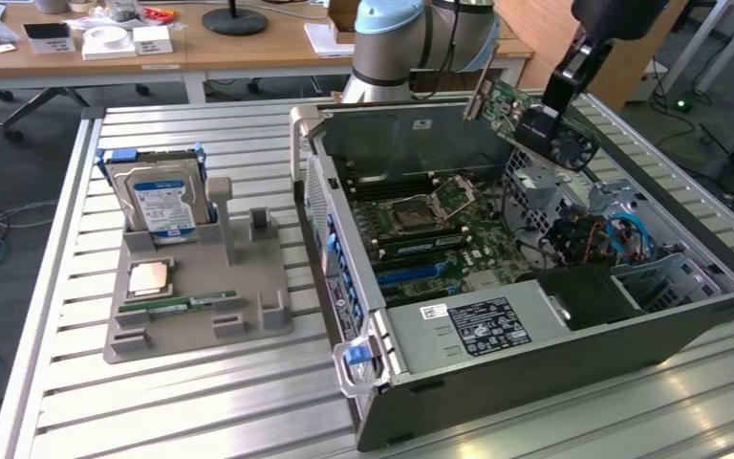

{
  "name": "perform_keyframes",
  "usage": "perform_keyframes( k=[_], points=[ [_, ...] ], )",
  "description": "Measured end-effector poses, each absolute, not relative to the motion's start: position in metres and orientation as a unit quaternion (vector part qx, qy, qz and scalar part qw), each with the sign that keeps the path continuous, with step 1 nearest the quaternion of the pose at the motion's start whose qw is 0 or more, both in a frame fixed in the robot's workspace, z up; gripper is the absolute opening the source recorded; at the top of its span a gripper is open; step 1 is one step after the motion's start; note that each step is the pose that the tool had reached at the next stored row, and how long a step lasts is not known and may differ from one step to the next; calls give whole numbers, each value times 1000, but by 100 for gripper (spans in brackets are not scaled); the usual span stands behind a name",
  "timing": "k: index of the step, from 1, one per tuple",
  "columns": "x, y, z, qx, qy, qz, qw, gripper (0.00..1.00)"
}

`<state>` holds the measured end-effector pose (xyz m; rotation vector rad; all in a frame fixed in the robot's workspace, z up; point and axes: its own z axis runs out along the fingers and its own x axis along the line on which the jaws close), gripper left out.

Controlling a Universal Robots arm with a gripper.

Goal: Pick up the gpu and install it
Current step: 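Insert the gpu into the slot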

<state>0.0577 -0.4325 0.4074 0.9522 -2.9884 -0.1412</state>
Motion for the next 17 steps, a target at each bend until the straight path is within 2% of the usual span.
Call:
perform_keyframes(
  k=[17],
  points=[
    [58, -432, 407, 369, -928, -45, 4, 26]
  ],
)
